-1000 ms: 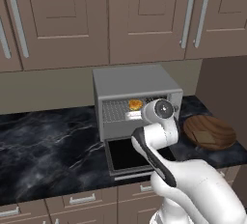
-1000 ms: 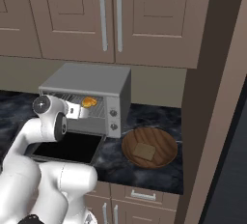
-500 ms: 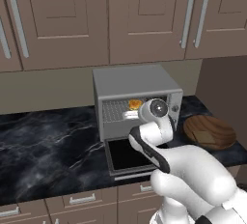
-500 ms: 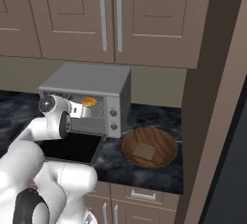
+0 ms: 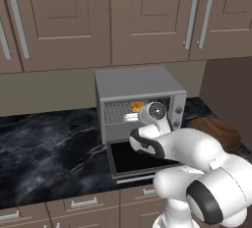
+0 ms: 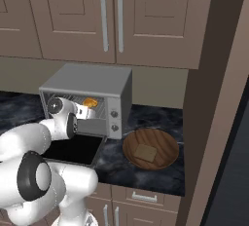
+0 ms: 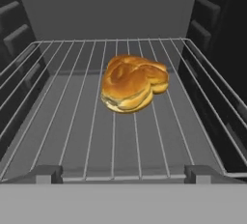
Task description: Pick up the heated bread from the toaster oven and place it in the bowl. Then move the bread bowl to the dining counter.
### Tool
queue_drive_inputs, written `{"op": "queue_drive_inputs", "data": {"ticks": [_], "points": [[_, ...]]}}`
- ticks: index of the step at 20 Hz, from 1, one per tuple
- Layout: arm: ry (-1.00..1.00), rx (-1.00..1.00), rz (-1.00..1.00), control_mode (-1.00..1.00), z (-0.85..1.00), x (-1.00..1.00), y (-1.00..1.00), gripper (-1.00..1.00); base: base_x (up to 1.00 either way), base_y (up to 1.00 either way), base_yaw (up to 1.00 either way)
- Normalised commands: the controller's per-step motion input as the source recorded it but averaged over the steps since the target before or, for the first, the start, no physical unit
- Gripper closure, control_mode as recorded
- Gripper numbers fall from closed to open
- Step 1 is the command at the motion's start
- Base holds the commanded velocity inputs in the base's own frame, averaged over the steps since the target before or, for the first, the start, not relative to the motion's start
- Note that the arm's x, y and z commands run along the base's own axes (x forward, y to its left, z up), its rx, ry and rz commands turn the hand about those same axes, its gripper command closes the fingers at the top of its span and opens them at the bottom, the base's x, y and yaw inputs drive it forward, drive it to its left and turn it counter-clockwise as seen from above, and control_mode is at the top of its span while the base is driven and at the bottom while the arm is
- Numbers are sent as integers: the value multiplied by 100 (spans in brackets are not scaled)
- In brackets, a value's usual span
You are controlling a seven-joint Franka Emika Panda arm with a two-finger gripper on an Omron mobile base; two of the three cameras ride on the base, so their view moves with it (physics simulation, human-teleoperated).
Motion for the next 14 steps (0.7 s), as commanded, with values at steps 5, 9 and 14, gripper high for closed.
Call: {"op": "queue_drive_inputs", "data": {"ticks": [5, 9, 14], "points": [[0, 0, 0, -100, -22, 24, 0, -100, 0, 0, 0], [0, 0, 0, -100, -24, 12, -1, -100, 0, 0, 0], [0, 0, 0, -100, -6, 10, 0, -100, 0, 0, 0]]}}
